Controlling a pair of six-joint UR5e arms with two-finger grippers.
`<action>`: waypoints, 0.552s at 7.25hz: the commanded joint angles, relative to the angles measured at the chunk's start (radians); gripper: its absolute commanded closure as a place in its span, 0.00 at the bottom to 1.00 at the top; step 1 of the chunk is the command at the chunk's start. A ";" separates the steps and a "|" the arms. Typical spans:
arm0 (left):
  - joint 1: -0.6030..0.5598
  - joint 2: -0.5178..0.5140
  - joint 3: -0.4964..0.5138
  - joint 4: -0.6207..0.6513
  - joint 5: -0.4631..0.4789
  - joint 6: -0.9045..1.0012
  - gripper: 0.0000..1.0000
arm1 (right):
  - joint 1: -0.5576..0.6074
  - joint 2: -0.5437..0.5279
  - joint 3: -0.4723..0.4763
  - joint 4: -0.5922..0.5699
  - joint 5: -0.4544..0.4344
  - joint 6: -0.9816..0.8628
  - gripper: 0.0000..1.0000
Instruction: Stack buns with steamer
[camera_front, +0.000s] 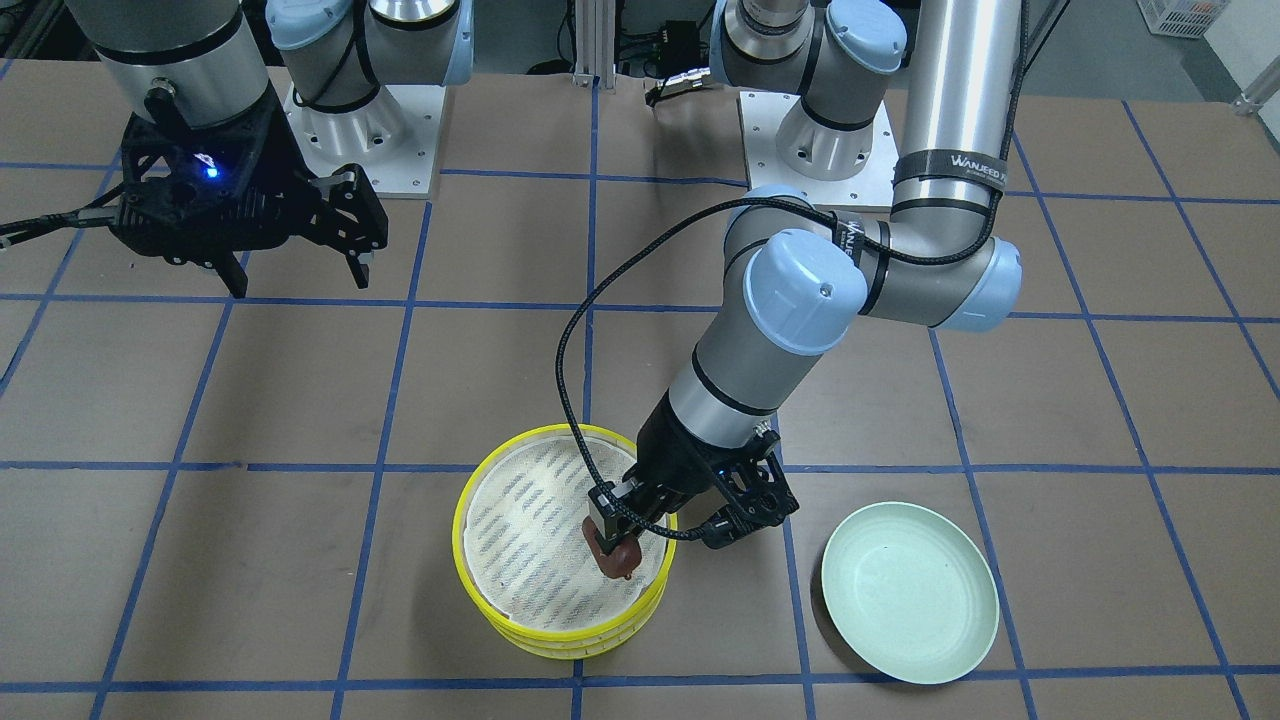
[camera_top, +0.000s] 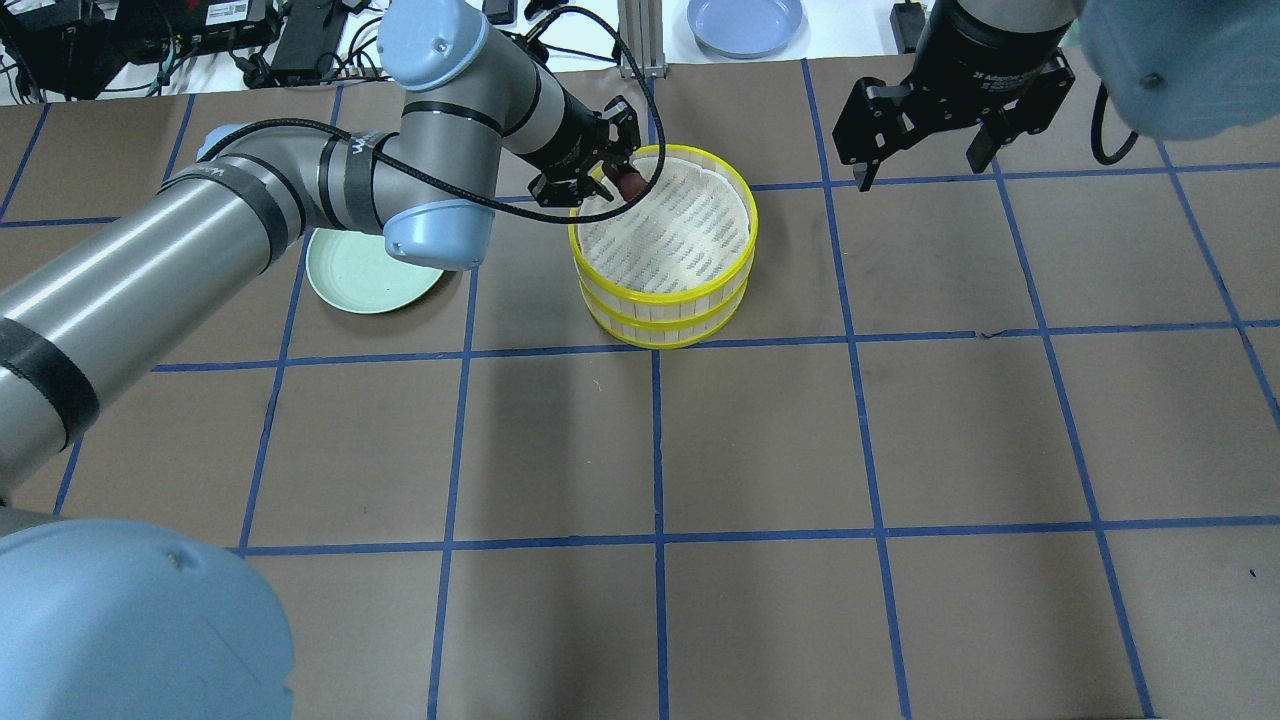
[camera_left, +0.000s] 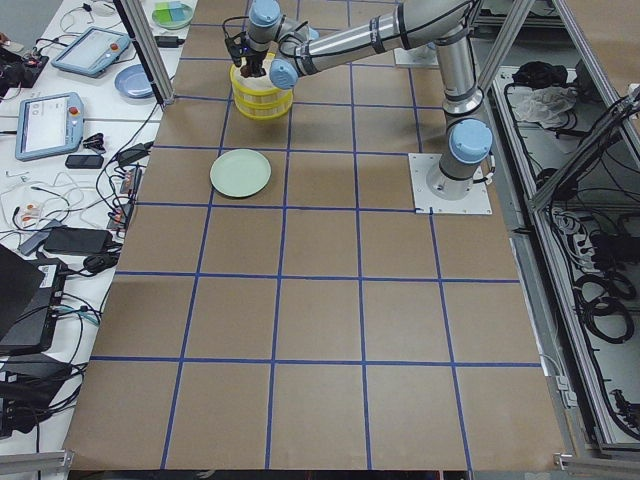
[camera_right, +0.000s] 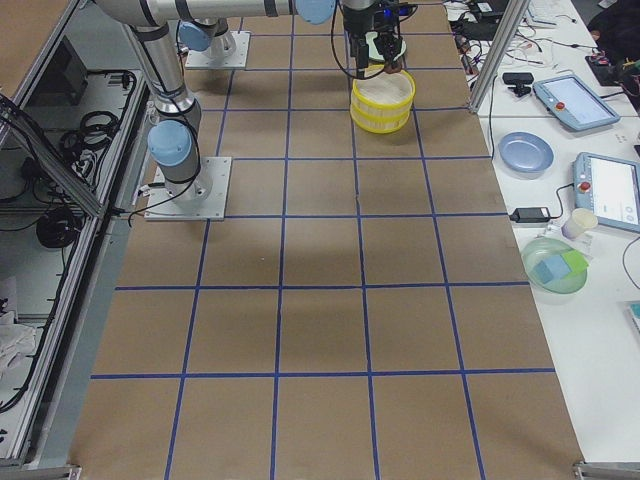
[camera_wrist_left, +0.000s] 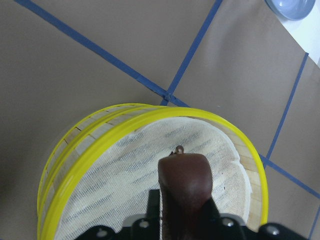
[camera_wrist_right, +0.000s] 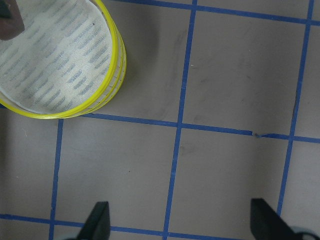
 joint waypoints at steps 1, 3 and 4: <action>-0.001 0.000 -0.002 -0.007 -0.001 0.001 0.00 | 0.000 -0.008 0.000 0.016 0.002 0.001 0.00; 0.000 0.001 0.000 -0.024 0.002 0.010 0.00 | -0.002 -0.006 0.000 0.077 -0.001 0.001 0.00; 0.008 0.038 0.014 -0.118 0.013 0.088 0.00 | -0.002 -0.006 0.000 0.070 0.001 0.001 0.00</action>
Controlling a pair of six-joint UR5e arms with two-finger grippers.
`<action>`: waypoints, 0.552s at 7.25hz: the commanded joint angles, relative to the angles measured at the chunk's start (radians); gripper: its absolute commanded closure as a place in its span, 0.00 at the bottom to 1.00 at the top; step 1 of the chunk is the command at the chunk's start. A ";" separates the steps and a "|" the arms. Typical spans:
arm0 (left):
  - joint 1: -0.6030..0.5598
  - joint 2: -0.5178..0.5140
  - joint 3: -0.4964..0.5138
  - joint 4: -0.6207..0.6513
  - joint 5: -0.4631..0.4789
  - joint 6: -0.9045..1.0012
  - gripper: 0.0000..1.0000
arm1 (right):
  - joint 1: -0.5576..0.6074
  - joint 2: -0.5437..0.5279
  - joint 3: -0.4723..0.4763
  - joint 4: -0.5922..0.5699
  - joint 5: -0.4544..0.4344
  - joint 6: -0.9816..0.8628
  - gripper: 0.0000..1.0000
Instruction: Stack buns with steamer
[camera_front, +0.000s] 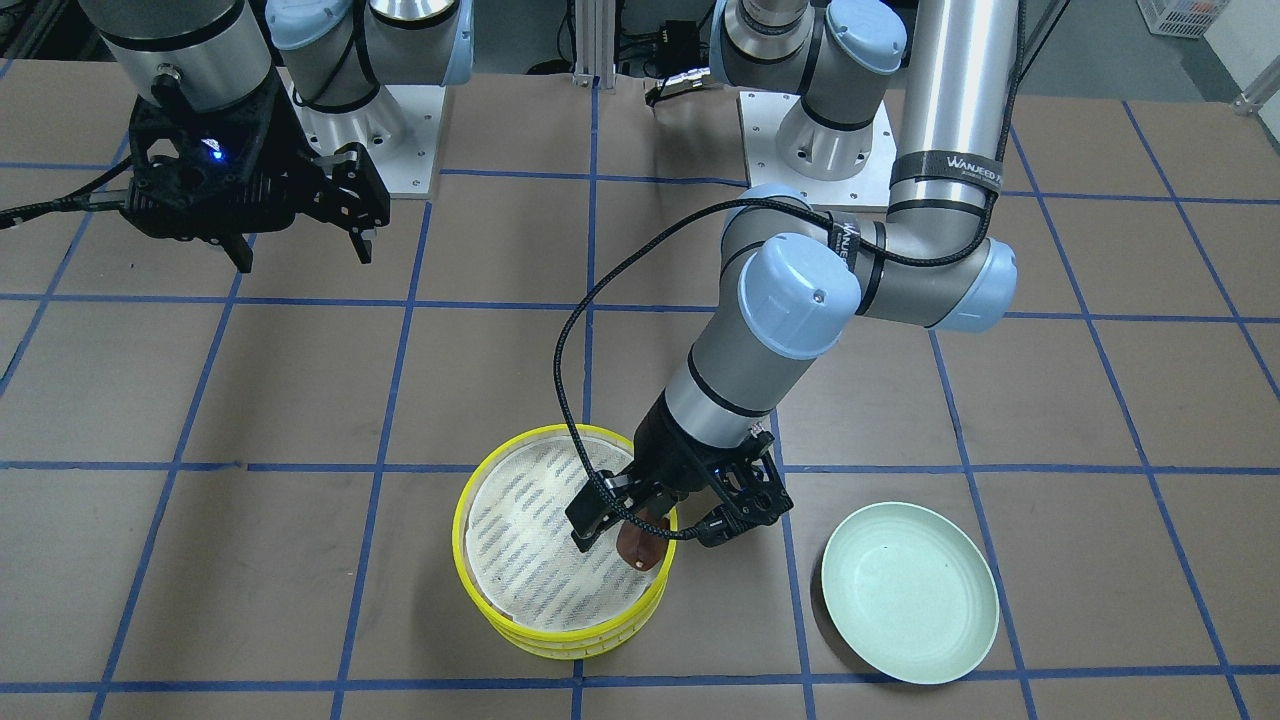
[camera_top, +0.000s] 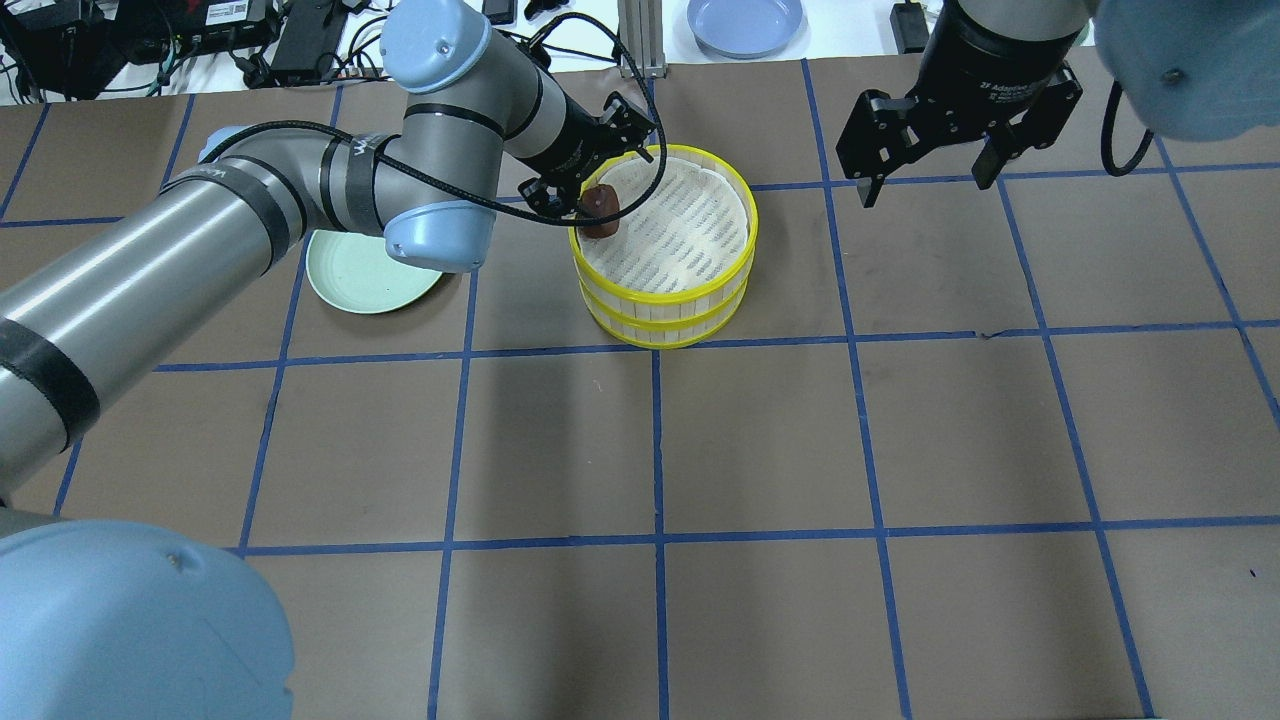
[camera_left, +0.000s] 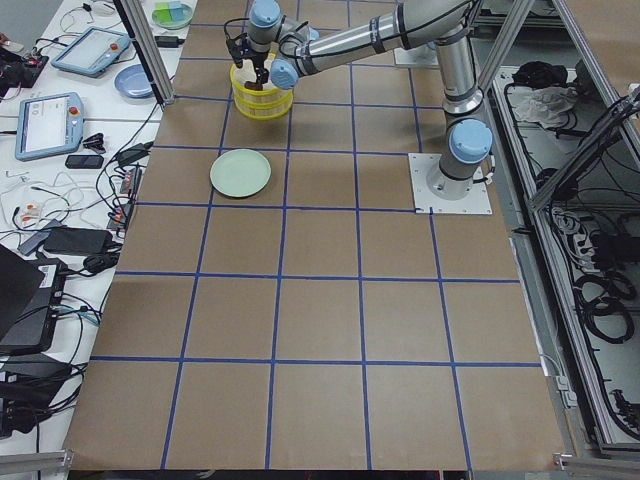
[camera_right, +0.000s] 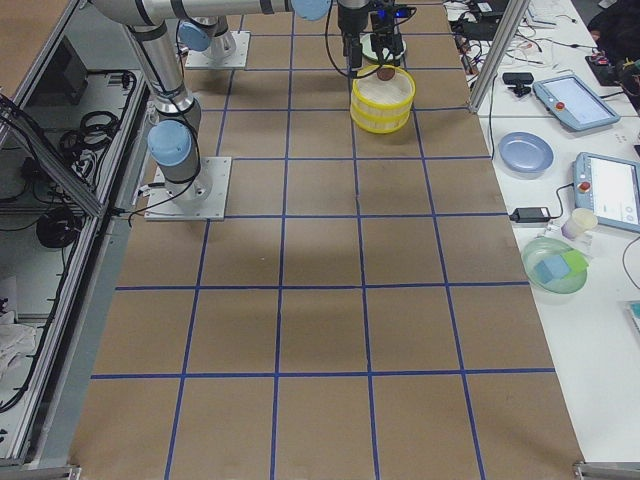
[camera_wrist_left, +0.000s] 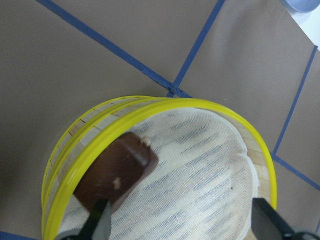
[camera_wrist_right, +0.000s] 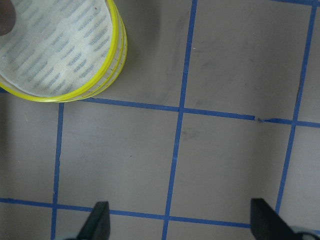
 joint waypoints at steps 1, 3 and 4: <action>0.023 0.063 0.023 -0.177 0.109 0.205 0.00 | -0.001 0.002 0.000 0.017 0.020 -0.001 0.00; 0.099 0.139 0.046 -0.289 0.244 0.494 0.00 | -0.004 0.002 0.000 0.018 0.018 -0.002 0.00; 0.151 0.182 0.060 -0.391 0.268 0.607 0.00 | -0.007 0.005 0.000 0.038 0.009 -0.002 0.00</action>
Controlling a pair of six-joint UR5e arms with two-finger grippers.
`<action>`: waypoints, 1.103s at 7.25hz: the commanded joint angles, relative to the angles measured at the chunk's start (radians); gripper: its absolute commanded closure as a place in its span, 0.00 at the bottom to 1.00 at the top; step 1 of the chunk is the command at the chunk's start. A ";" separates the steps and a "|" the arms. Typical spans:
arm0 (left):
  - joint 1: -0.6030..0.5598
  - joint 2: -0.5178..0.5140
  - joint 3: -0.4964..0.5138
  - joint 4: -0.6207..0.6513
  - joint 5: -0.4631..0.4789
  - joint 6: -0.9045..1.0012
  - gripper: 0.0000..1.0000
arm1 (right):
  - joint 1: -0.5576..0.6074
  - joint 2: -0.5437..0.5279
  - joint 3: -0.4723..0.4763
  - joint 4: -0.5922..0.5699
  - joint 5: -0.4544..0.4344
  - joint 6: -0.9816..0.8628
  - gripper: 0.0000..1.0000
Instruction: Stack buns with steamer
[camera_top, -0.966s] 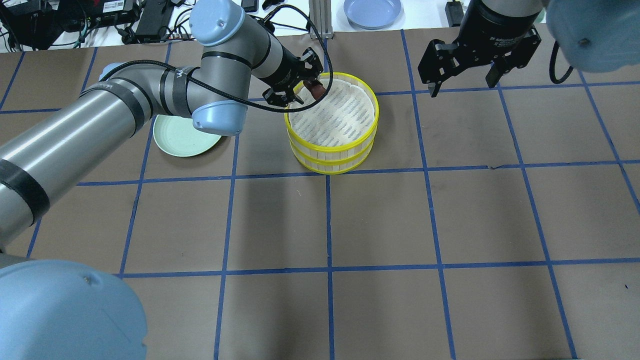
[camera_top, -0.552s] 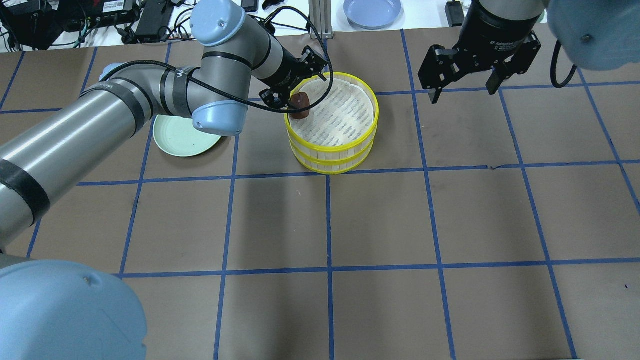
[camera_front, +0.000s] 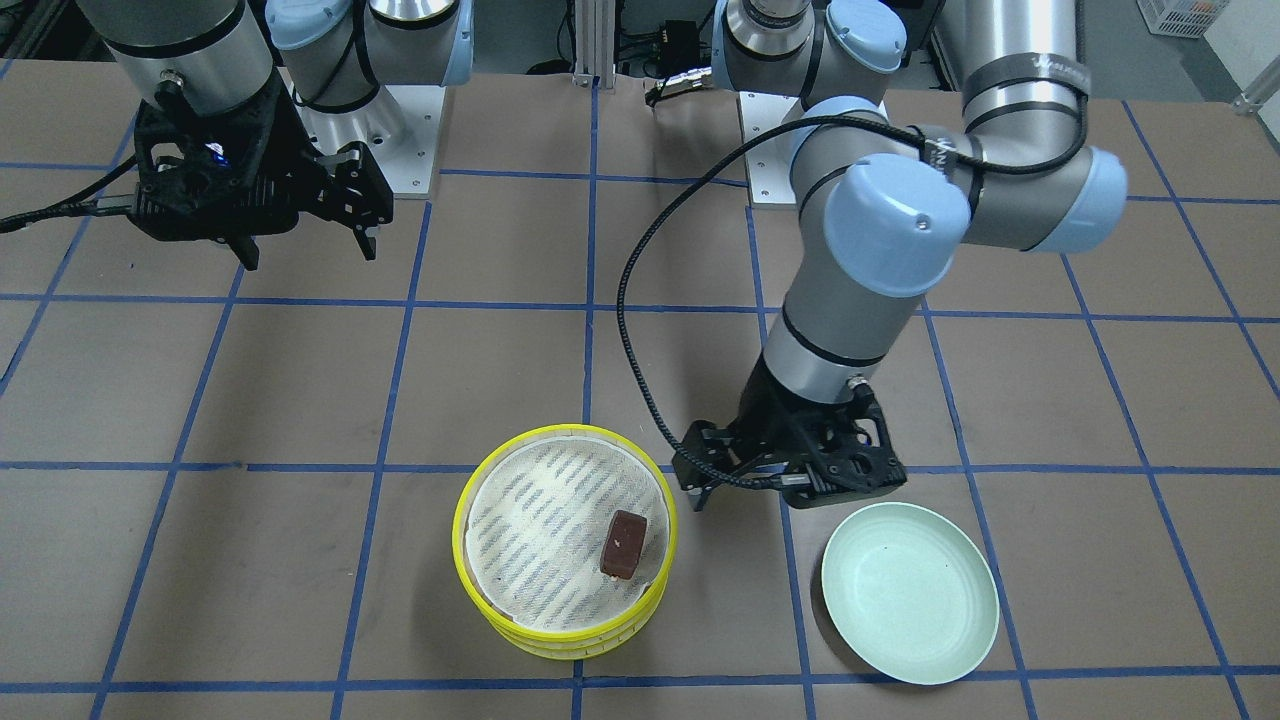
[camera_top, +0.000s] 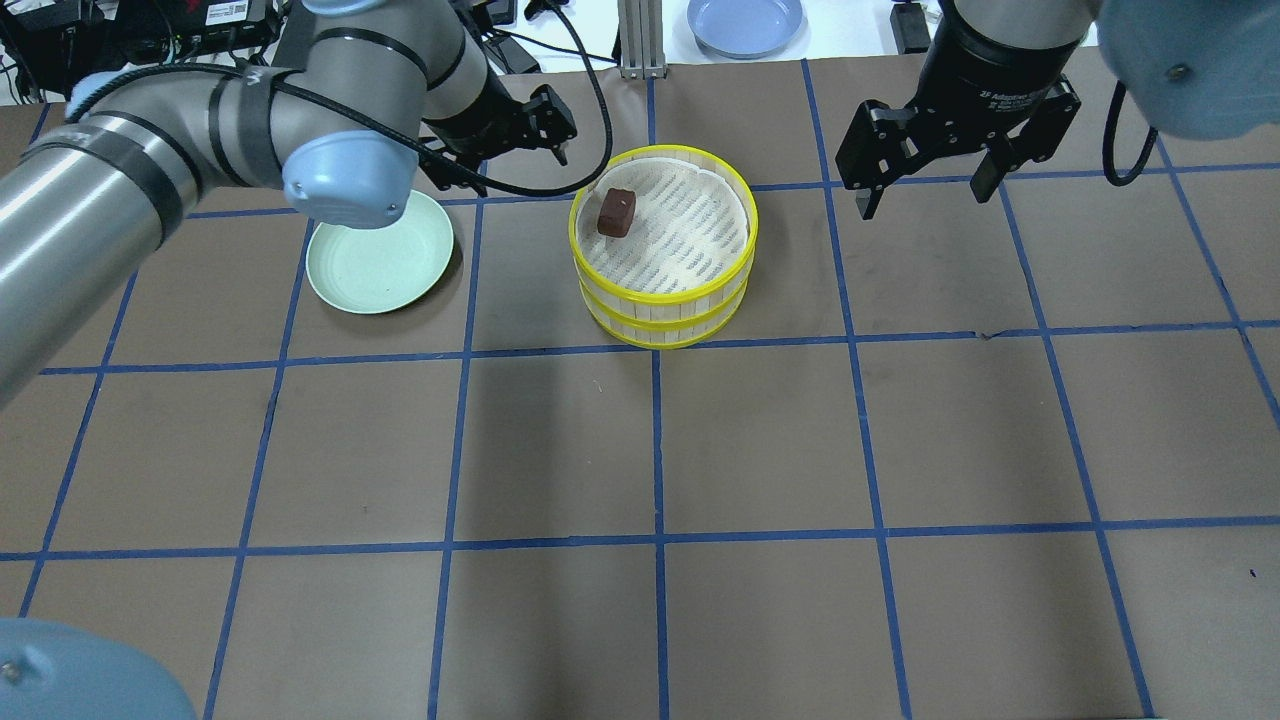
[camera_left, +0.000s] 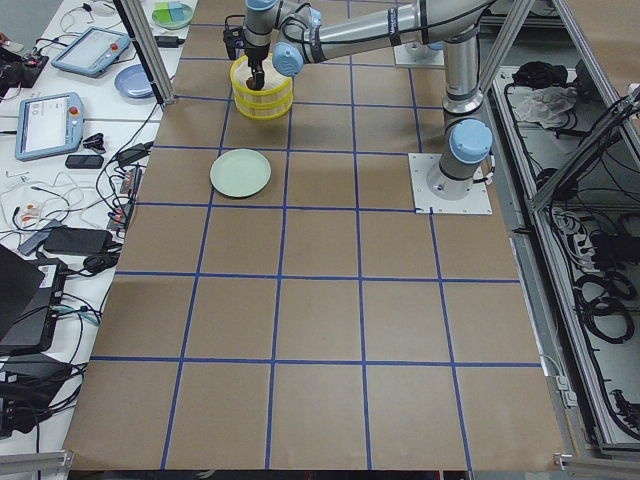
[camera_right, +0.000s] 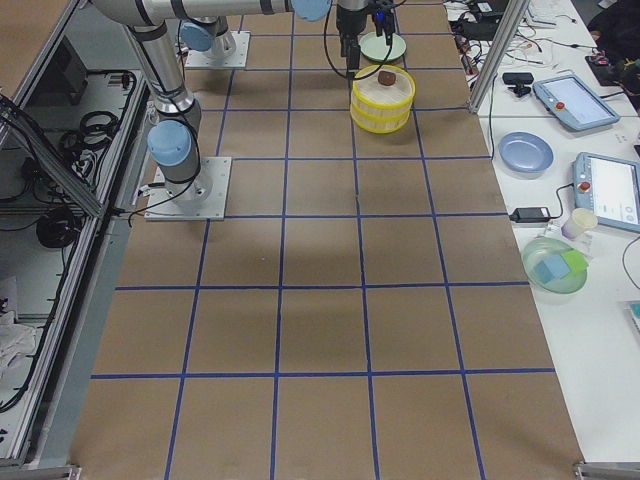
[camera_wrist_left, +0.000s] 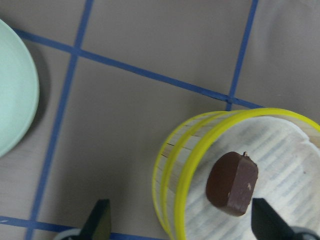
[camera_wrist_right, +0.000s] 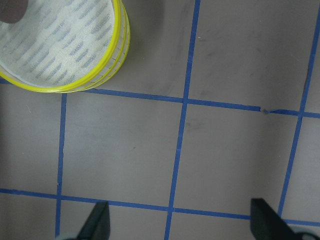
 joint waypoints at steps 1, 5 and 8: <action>0.097 0.096 0.020 -0.189 0.147 0.255 0.00 | -0.006 0.002 0.000 0.029 -0.006 0.000 0.00; 0.116 0.269 0.006 -0.445 0.159 0.283 0.00 | -0.021 -0.025 -0.005 0.027 -0.011 0.006 0.00; 0.110 0.317 -0.003 -0.476 0.101 0.271 0.00 | -0.018 -0.047 0.000 0.041 -0.009 0.006 0.00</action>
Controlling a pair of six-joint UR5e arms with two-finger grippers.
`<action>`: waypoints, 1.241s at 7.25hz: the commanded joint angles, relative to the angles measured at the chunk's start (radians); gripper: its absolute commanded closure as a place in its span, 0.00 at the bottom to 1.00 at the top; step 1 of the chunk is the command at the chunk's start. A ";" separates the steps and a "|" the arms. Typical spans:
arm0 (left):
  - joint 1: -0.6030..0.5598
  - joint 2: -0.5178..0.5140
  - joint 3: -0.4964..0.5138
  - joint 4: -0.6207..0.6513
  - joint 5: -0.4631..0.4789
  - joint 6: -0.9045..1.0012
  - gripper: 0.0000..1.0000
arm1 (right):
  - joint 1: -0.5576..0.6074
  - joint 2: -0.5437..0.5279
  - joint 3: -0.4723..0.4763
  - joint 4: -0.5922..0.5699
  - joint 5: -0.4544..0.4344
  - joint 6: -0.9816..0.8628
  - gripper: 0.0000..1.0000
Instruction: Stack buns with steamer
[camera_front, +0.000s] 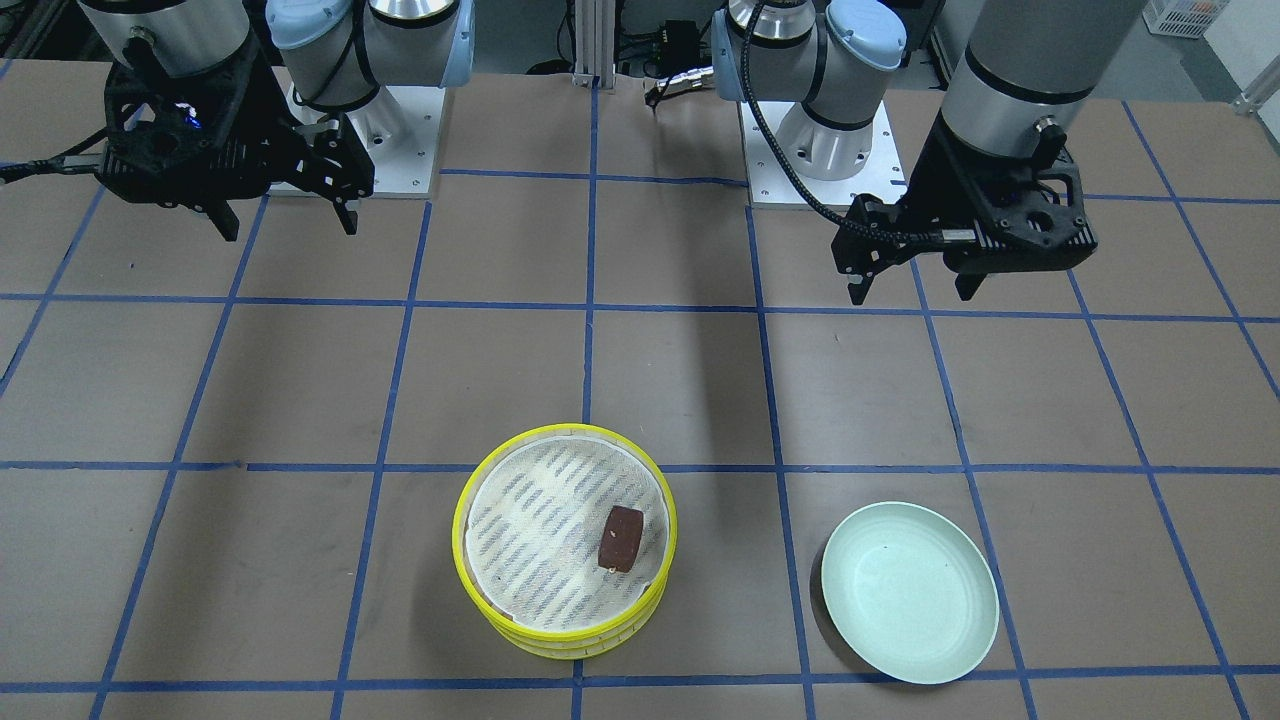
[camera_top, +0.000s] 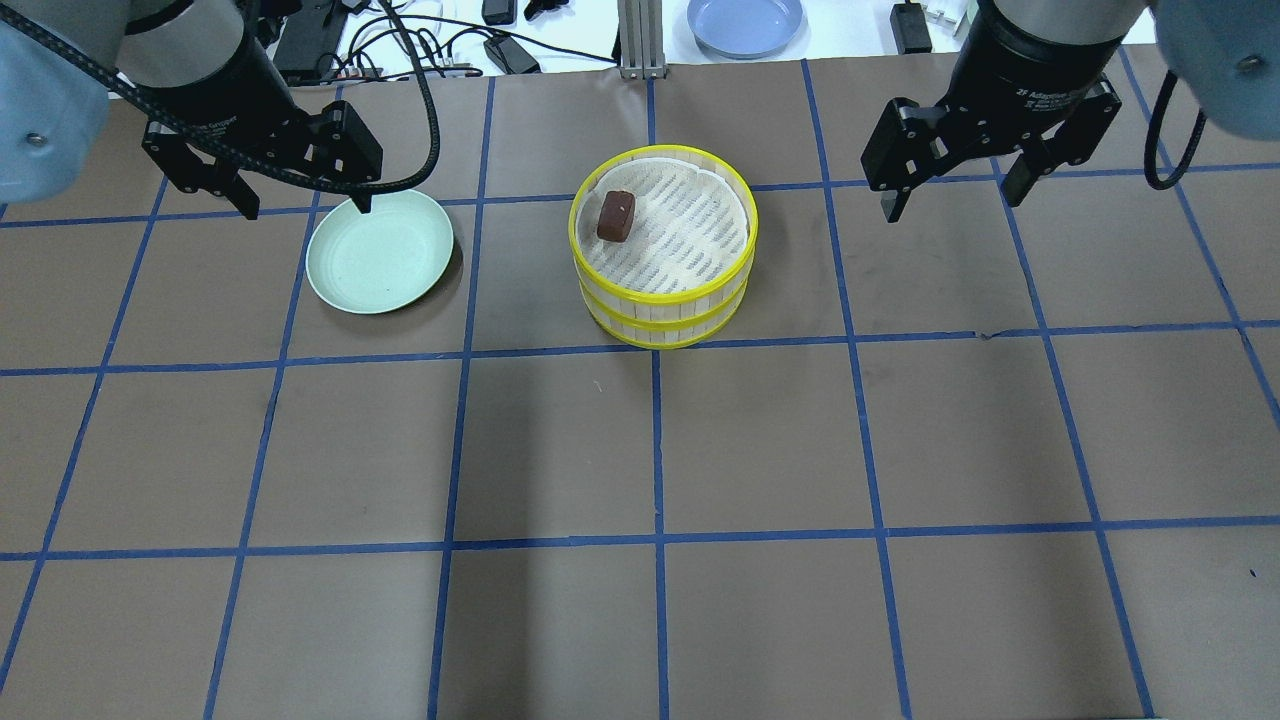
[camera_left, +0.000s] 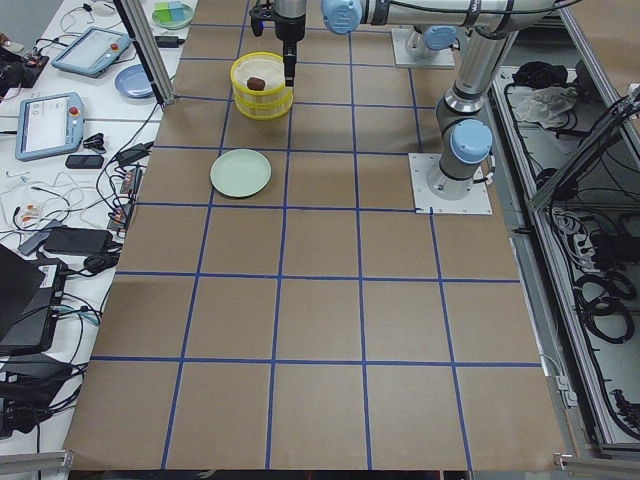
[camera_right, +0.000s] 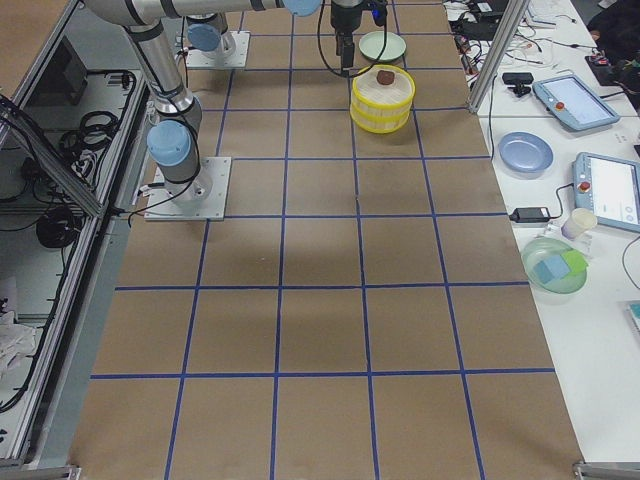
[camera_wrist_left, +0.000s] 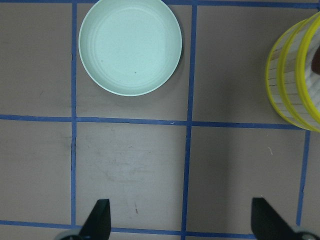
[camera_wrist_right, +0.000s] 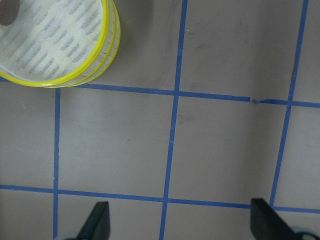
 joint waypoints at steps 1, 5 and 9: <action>-0.004 0.012 -0.002 -0.007 -0.030 -0.006 0.00 | 0.001 -0.006 0.001 0.003 -0.002 0.000 0.00; 0.002 0.008 -0.003 -0.007 -0.024 0.006 0.00 | -0.004 -0.009 0.001 0.005 -0.002 0.057 0.00; 0.004 0.000 -0.003 -0.006 -0.032 0.023 0.00 | -0.001 -0.011 0.002 -0.018 -0.001 0.057 0.00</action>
